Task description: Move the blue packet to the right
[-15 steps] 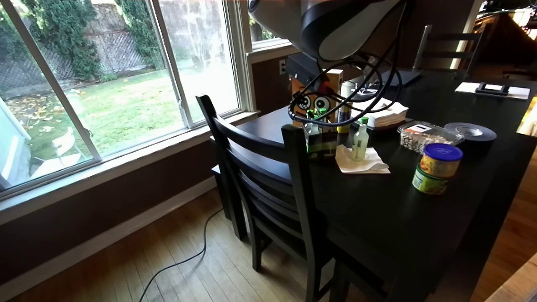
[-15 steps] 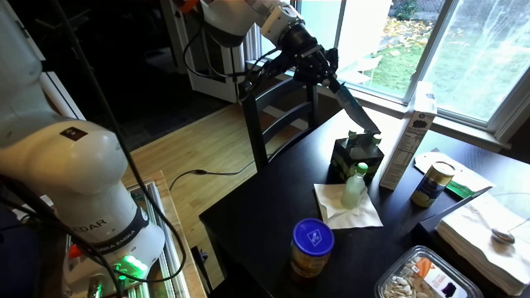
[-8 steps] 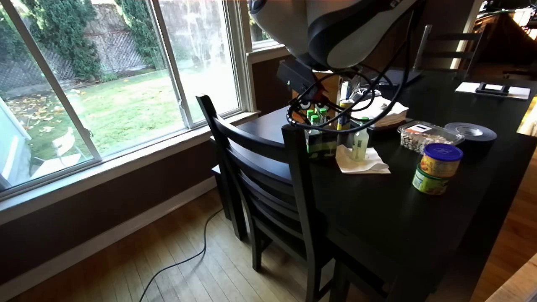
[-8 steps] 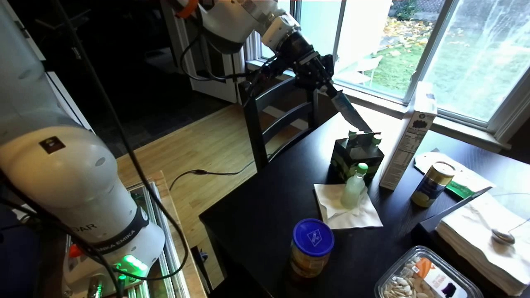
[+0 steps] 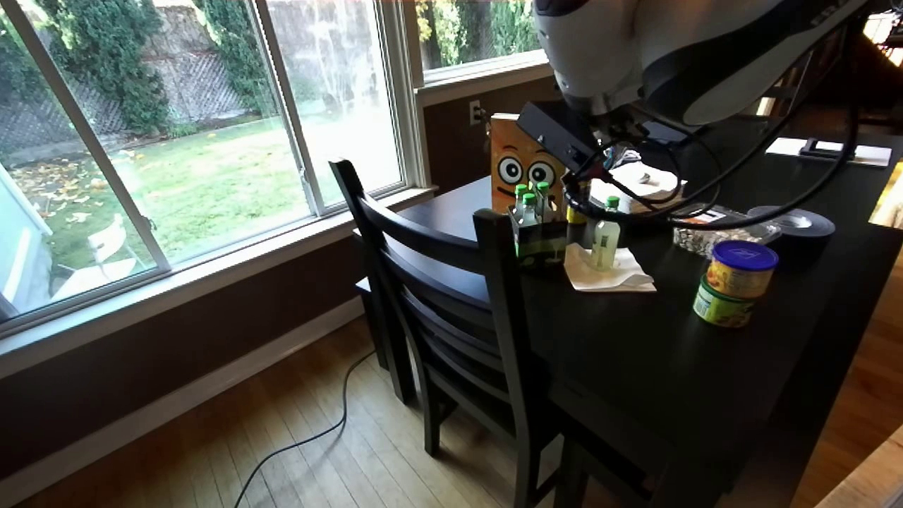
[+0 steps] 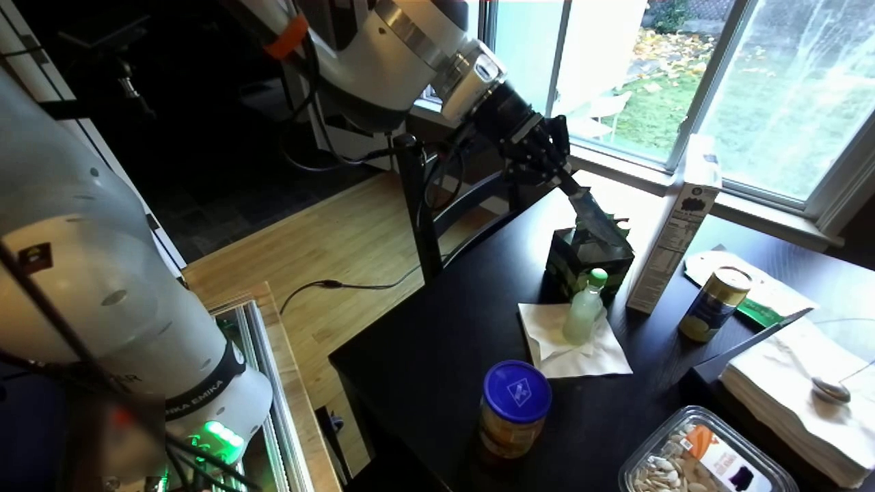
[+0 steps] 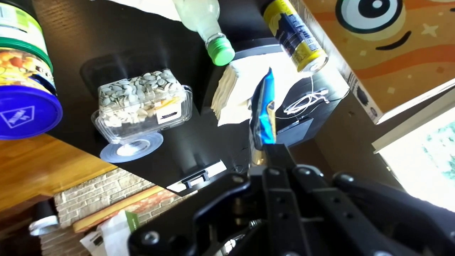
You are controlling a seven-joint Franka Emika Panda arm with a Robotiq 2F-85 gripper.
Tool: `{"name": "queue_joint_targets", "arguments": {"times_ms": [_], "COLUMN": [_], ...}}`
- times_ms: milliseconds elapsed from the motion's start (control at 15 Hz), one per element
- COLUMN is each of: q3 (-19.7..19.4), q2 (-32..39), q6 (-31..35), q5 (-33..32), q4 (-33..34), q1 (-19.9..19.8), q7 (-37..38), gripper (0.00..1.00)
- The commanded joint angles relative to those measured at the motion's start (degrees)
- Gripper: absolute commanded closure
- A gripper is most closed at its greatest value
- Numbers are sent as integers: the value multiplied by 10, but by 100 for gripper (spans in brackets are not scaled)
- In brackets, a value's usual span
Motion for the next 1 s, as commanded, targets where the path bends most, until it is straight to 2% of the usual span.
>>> {"name": "queue_joint_targets", "arguments": {"times_ms": [0, 200, 267, 933], "q3": [5, -2, 8, -2], "q2": [-47, -46, -29, -26], "q6": [67, 105, 76, 101], "q5": [-60, -101, -61, -71], "q4": [-64, -84, -61, -74], "q1": [-45, -69, -61, -75], "q7": [49, 103, 59, 86], "gripper": [100, 100, 99, 100]}}
